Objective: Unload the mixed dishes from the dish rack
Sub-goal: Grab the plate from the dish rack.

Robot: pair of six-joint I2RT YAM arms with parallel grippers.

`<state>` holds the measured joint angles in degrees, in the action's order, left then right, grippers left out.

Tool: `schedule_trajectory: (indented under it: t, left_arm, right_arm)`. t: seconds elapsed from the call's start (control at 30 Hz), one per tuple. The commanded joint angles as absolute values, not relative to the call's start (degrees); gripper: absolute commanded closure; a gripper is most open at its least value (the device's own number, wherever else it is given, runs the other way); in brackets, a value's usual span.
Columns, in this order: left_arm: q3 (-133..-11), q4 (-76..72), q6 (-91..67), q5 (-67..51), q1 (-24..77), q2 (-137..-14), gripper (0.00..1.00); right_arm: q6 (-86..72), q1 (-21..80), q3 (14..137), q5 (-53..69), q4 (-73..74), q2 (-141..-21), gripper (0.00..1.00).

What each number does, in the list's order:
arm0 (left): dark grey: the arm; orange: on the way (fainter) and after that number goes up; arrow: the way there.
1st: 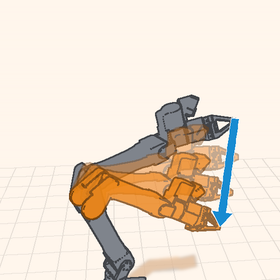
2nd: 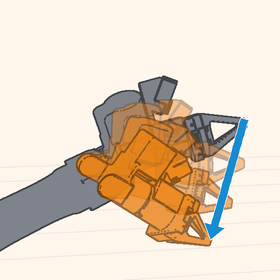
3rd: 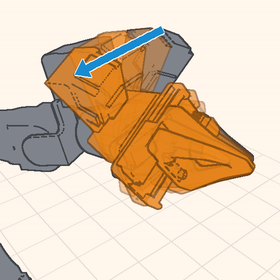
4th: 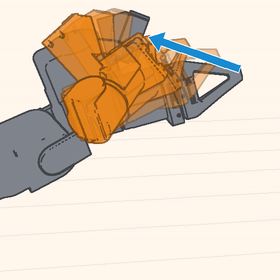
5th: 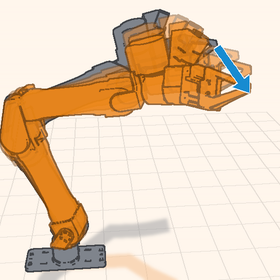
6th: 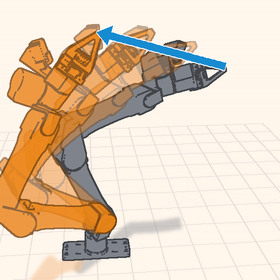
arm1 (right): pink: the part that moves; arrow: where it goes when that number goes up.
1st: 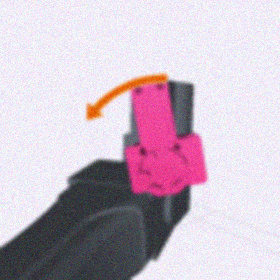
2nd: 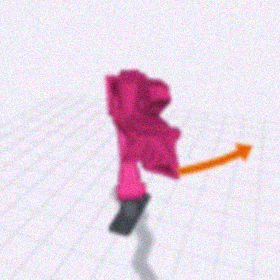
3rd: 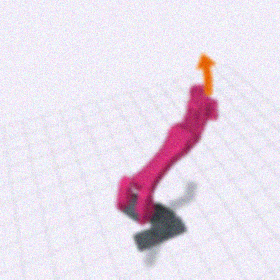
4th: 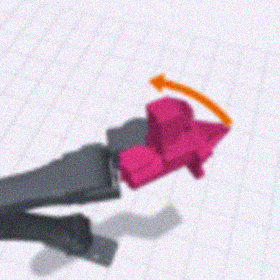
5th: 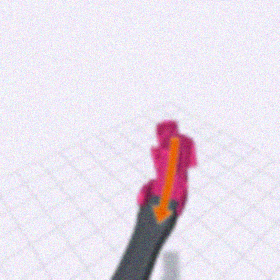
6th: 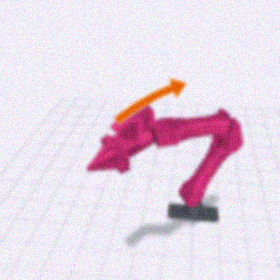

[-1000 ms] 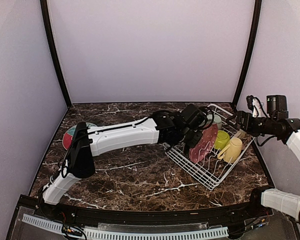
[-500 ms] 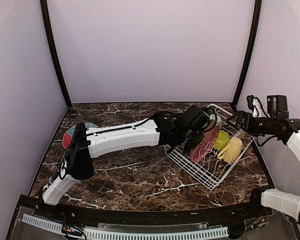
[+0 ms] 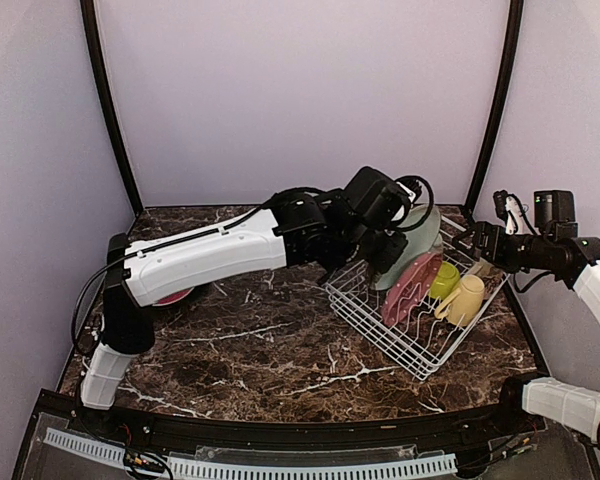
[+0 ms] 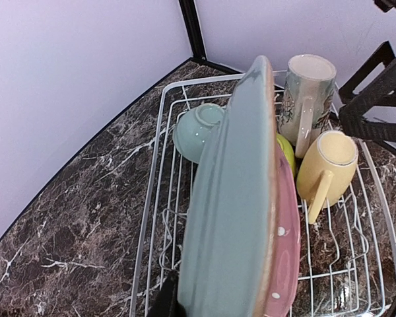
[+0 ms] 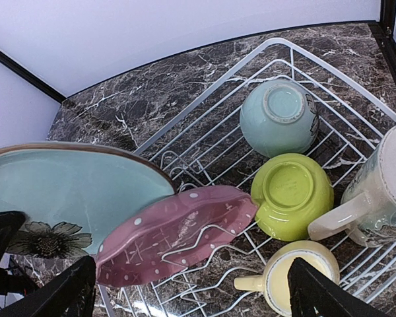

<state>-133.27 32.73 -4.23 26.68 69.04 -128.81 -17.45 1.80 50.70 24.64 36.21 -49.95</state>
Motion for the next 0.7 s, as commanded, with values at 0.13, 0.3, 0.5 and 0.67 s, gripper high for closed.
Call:
schedule_trajectory:
  t: [0.13, 0.3, 0.5, 0.67]
  left_arm:
    - [-129.19, 24.95, -3.13, 26.69, 70.40, -118.07, 0.99]
    - [-127.90, 25.10, -1.93, 29.84, 70.40, -117.05, 0.99]
    - [-126.30, 24.30, -0.50, 32.57, 70.40, -115.57, 0.99]
    - [-125.05, 23.93, -0.35, 34.17, 70.40, -114.47, 0.99]
  right_arm:
    - [-17.59, 2.20, 51.41, 25.22, 35.21, -50.33, 0.01]
    - [-17.82, 2.13, 51.59, 25.65, 34.91, -50.71, 0.01]
    - [-18.09, 2.13, 51.61, 25.97, 34.85, -50.77, 0.01]
    - [-18.16, 2.20, 51.44, 25.80, 34.98, -50.44, 0.01]
